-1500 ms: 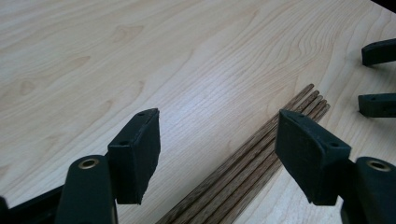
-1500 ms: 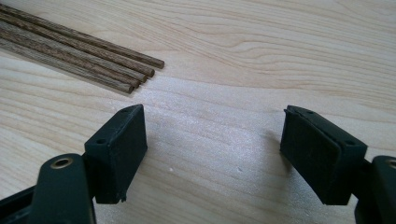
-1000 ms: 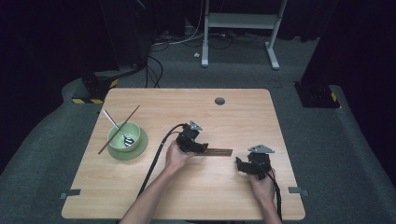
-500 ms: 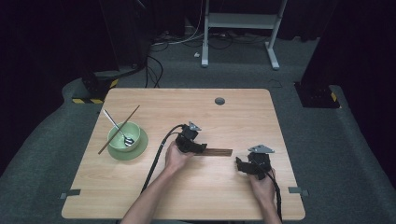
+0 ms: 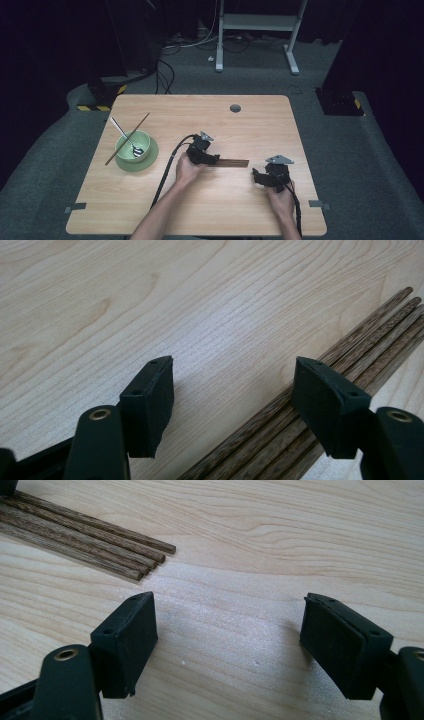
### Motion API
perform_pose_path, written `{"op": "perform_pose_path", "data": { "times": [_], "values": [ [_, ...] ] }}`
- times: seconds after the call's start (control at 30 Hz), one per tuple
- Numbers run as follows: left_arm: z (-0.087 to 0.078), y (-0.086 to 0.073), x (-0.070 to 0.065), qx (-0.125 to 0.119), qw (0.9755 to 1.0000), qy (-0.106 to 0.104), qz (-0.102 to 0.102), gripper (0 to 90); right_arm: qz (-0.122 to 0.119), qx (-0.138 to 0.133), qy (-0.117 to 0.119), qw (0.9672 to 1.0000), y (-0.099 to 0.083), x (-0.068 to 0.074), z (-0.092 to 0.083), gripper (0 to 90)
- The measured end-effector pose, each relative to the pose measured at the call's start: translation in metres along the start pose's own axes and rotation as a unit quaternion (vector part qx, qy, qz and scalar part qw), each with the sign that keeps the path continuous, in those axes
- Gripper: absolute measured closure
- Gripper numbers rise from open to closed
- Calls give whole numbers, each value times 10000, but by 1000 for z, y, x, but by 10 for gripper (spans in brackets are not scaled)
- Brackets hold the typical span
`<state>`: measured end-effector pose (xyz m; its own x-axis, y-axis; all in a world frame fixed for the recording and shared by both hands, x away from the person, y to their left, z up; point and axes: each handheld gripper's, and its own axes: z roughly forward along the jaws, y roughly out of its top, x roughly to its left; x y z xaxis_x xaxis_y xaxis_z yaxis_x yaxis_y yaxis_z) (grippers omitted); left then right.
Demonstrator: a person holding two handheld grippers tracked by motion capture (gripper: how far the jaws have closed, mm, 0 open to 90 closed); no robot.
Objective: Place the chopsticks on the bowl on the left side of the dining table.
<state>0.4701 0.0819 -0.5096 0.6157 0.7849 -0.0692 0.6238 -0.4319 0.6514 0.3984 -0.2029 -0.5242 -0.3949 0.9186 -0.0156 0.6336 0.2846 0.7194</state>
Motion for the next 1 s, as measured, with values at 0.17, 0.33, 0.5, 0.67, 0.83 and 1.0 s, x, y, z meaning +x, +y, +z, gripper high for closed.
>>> {"op": "perform_pose_path", "data": {
  "times": [0.17, 0.33, 0.5, 0.67, 0.83, 1.0],
  "values": [
    [-2, -1, 2, 41, 10000, 67, 16, 333, 2, 1, 1, 10000, 0, 0, 0, 222],
    [-3, 0, 6, 89, 9999, 99, 26, 341, 1, 1, 1, 10000, 0, 0, 0, 222],
    [-2, 2, 7, 67, 9999, 128, 28, 351, 2, 1, 1, 10000, 0, 0, 0, 222],
    [-1, 1, 7, 116, 9997, 199, 64, 355, 2, 0, 1, 10000, 0, 0, 0, 222],
    [0, 1, 10, 103, 9996, 274, 49, 381, 1, 1, 1, 10000, 0, 0, 0, 222],
    [0, 2, 12, 109, 9991, 387, 93, 422, 2, 1, 1, 10000, 0, 0, 0, 222]
  ]
}}
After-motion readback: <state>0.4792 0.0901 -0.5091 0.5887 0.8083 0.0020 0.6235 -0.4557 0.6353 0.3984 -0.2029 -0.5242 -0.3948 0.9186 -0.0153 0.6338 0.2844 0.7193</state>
